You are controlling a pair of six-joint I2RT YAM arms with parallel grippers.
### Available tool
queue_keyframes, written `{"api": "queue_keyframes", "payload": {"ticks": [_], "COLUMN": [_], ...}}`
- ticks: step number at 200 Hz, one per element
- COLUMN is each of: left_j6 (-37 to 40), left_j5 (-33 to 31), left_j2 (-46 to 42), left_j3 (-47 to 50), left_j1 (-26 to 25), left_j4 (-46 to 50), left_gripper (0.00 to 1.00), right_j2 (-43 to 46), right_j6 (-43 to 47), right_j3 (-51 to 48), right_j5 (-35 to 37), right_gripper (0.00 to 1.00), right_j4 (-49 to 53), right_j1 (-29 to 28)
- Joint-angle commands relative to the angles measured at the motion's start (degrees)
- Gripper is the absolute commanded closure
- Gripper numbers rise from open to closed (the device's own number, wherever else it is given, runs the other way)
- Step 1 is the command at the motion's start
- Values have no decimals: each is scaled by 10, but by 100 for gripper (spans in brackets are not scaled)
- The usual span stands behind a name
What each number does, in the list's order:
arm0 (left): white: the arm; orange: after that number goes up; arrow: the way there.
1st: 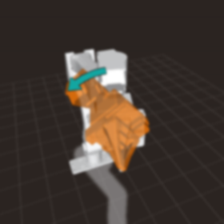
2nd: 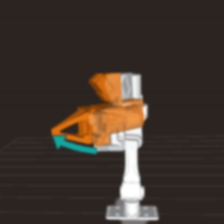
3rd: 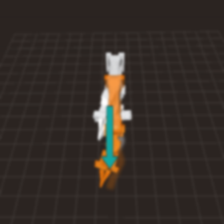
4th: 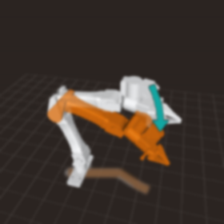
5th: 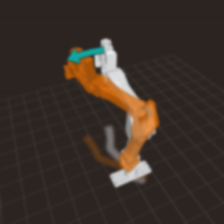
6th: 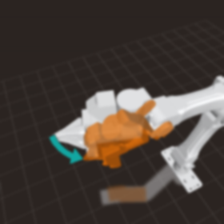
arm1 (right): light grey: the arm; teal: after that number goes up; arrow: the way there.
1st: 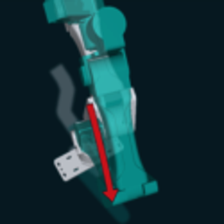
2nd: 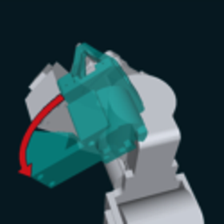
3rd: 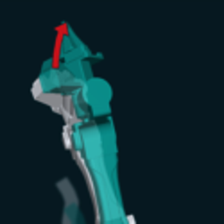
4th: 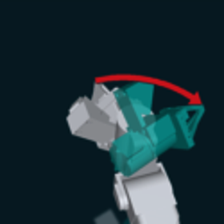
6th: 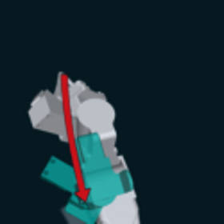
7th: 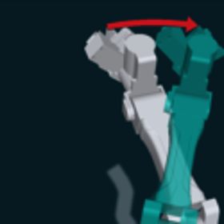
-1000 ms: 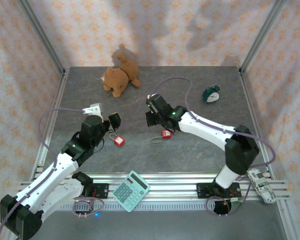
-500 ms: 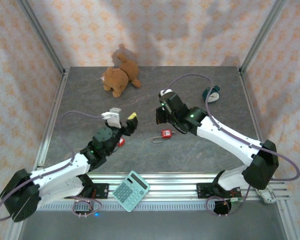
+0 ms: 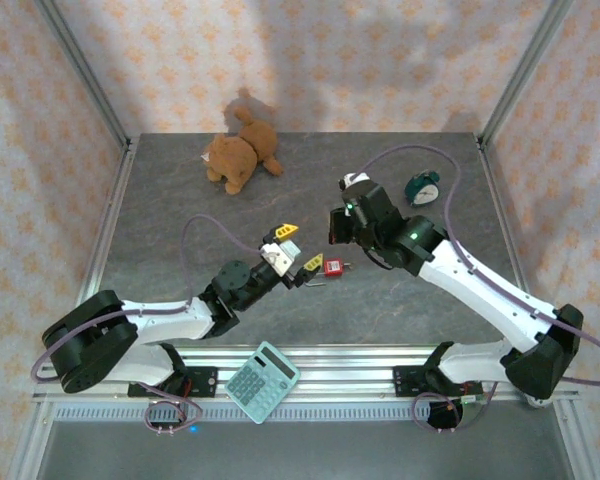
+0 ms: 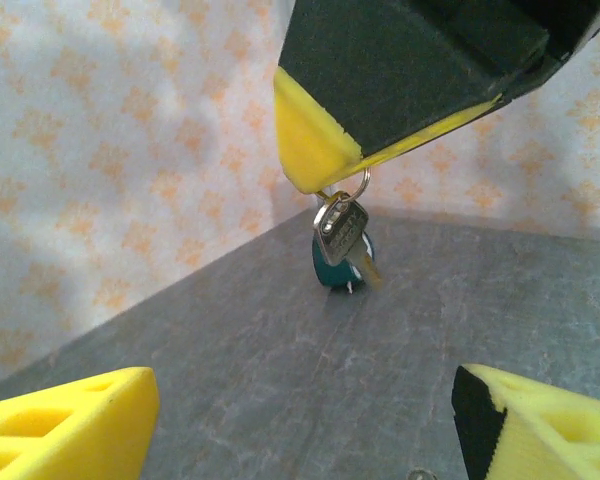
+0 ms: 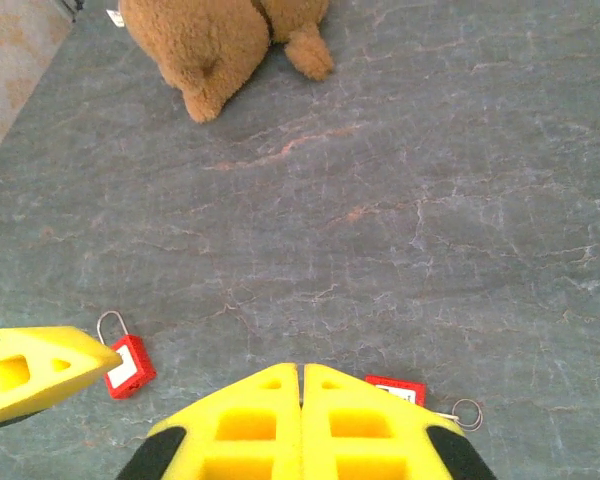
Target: Unlock with the key
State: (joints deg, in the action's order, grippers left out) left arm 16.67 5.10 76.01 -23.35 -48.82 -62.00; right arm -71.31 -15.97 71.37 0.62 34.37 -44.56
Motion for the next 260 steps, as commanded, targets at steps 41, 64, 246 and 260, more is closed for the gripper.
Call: {"api": "queue_keyframes", "payload": {"ticks": [41, 64, 246, 260], "left_j6": [19, 11, -146, -145], "left_j5": [22, 38, 131, 132], "left_j2": [112, 129, 130, 124], "left_j3": [-39, -49, -35, -30], "left_j1": [-2, -2, 73, 73], "left_j4": [-183, -188, -189, -188], "left_gripper": [22, 22, 30, 30], "right_j2": [43, 58, 72, 70], "right_j6": [-51, -51, -97, -111], "right_j3": [10, 11, -74, -79], "right_j5": [38, 56, -55, -75], "right_gripper": [98, 98, 99, 99], "right_j4": [12, 18, -102, -120], "right_j1": [10, 14, 77, 77]}}
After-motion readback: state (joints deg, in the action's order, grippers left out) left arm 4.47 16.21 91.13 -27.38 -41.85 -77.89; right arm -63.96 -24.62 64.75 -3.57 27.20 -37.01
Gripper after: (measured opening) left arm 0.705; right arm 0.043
